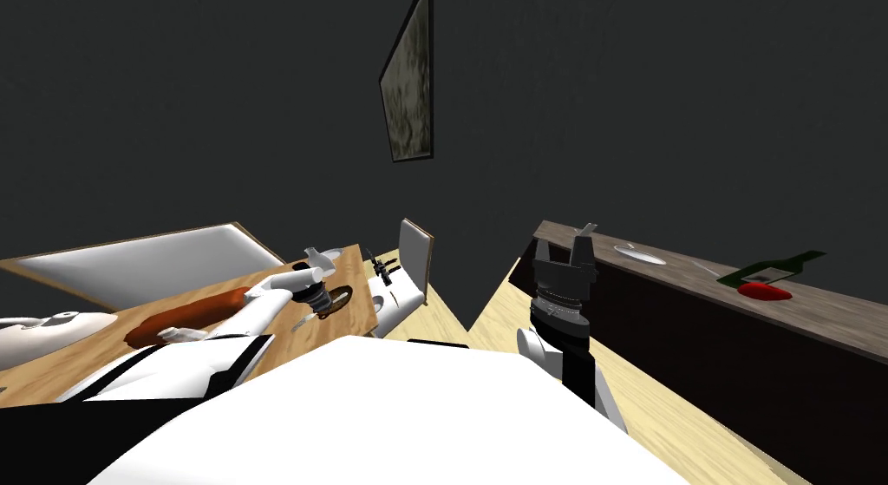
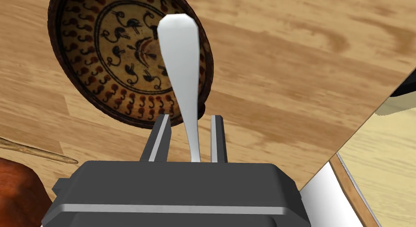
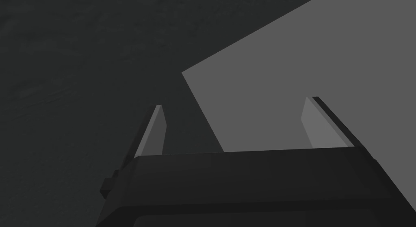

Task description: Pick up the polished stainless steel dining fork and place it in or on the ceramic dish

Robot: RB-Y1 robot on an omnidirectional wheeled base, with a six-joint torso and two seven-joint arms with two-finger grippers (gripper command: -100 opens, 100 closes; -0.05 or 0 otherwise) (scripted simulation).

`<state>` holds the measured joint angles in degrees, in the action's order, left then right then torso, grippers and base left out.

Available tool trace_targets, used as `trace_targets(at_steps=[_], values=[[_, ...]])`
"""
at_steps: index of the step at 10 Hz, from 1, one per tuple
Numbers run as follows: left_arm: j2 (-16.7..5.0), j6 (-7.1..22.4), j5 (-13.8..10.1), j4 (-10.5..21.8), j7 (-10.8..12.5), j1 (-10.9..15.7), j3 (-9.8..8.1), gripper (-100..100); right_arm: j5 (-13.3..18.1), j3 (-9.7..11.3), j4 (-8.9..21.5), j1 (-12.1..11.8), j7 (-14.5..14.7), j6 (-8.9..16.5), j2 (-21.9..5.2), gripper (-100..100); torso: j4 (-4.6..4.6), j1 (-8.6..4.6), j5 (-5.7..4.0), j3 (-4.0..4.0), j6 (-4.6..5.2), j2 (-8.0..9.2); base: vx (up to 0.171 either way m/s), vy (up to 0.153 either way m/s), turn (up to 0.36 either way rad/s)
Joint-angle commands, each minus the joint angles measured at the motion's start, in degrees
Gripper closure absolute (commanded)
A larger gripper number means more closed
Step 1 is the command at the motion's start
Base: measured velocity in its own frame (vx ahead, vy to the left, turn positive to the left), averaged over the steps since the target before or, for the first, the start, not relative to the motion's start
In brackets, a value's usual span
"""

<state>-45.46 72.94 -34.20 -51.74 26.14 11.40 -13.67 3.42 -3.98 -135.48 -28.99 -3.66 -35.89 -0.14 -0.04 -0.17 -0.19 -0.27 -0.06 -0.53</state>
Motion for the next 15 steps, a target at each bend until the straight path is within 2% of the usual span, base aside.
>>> trace_targets(at_steps=[1,3,6,7,8,9,13,14,15], values=[[-1.1,0.0,-0.1,0.3,-1.8,-0.5,1.72,100,0.0,0.0,0.0,0.0,0.0,0.0,0.0,0,0.0,0.0,0.0,0.0,0.0,0.0,0.134,0.029,-0.042],[-2.1,0.1,-0.3,0.8,-4.1,-0.9,4.49,100,0.0,0.0,0.0,0.0,0.0,0.0,0.0,0,-0.03,0.23,0.06,-0.02,0.03,-0.01,0.126,0.077,-0.05],[-2.8,0.4,-0.7,1.4,-6.6,-1.2,7.71,100,0.0,0.0,0.0,0.0,0.0,0.0,0.0,0,-0.03,0.31,0.11,0.07,0.09,0.19,0.071,0.076,-0.041],[-2.9,0.5,-0.8,1.6,-7.2,-1.3,8.51,100,0.0,0.0,0.0,0.0,0.0,0.0,0.0,0,-0.04,0.32,0.1,0.08,0.11,0.22,0.056,0.072,-0.035],[-2.9,0.4,-0.7,1.6,-6.6,-1.2,7.86,100,0.0,0.0,0.0,0.0,0.0,0.0,0.0,0,-0.05,0.3,0.1,0.08,0.13,0.24,0.025,0.031,-0.008],[-2.9,0.4,-0.7,1.6,-6.8,-1.2,7.96,-100,0.0,0.0,0.0,0.0,0.0,0.0,0.0,0,-0.03,0.16,0.08,0.13,0.13,0.33,0.005,0.007,0.0],[-2.9,0.4,-0.7,1.6,-6.8,-1.2,7.95,-100,0.0,0.0,0.0,0.0,0.0,0.0,0.0,0,0.0,-0.01,0.03,0.21,0.13,0.46,0.0,0.0,0.0],[-2.9,0.4,-0.7,1.6,-6.8,-1.2,7.95,0,0.0,0.0,0.0,0.0,0.0,0.0,0.0,0,0.0,-0.02,0.03,0.21,0.13,0.47,0.0,0.0,0.0],[-4.4,2.7,-1.7,0.0,-6.4,-0.8,7.83,-100,0.0,0.0,0.0,0.0,0.0,0.0,0.0,0,0.01,-0.02,0.03,0.22,0.13,0.47,-0.018,-0.01,-0.005]])
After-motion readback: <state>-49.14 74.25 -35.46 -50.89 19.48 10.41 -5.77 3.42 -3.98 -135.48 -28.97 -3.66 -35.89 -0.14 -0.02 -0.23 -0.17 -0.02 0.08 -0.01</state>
